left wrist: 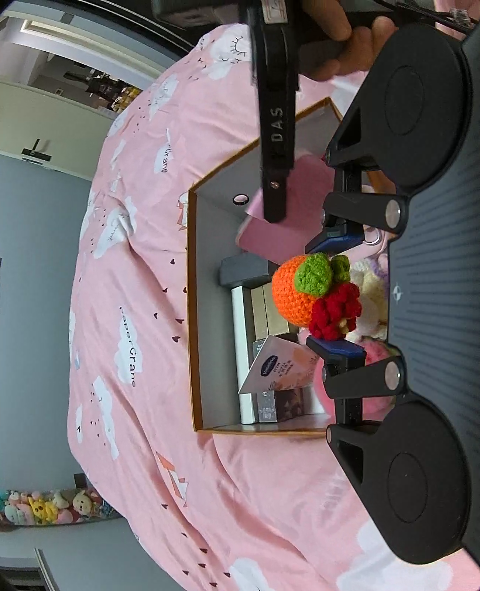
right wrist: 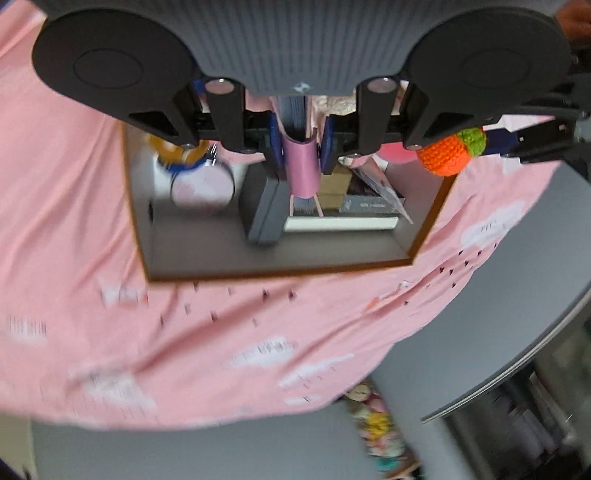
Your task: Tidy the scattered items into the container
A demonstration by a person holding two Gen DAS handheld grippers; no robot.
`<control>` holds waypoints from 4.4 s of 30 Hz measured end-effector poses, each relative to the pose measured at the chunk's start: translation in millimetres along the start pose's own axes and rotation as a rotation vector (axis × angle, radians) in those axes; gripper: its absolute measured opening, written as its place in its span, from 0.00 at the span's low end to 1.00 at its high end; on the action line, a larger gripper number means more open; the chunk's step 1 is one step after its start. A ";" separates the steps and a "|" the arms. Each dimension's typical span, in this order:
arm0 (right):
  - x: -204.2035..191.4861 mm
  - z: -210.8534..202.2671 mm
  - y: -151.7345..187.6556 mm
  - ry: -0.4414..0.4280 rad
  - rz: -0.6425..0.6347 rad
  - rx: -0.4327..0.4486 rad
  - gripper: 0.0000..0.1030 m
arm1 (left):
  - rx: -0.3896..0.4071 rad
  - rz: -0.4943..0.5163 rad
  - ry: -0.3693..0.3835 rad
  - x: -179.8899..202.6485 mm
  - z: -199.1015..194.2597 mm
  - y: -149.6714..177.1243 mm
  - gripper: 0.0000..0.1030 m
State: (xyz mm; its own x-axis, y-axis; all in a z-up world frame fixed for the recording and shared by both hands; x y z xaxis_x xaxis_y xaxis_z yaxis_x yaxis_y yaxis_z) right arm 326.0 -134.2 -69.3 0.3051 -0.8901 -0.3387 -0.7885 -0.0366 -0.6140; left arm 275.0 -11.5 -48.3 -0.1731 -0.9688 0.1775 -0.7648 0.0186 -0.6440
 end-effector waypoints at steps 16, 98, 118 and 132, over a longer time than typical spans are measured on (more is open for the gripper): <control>37.0 19.4 28.9 0.013 0.111 -0.129 0.30 | -0.087 0.031 0.043 19.1 42.8 0.4 0.52; -30.0 -60.3 71.0 0.173 -0.194 0.300 0.86 | 0.196 -0.093 -0.269 -26.1 -42.2 70.3 0.85; -14.6 -31.4 86.1 0.201 -0.198 0.280 0.99 | 0.209 -0.154 -0.241 -31.1 -23.6 75.1 0.94; -14.8 -30.6 86.5 0.201 -0.198 0.282 0.99 | 0.200 -0.167 -0.244 -32.0 -22.4 76.7 0.94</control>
State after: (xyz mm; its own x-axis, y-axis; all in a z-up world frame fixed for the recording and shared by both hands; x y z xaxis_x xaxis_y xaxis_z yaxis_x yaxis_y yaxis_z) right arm 237.0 -138.1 -95.5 0.3042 -0.9504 -0.0647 -0.5385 -0.1155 -0.8347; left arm 208.0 26.5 -86.7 0.1163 -0.9853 0.1252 -0.6293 -0.1706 -0.7582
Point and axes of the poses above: each gripper's, at about its wrist camera, not at the fingertips, and z roughly the way its jaws point, x to its right, y to its underside, the point moved 8 cm from there along z, roughly the way its jaws point, and after that the axes turned 3 degrees about y, right-handed, at the moved point
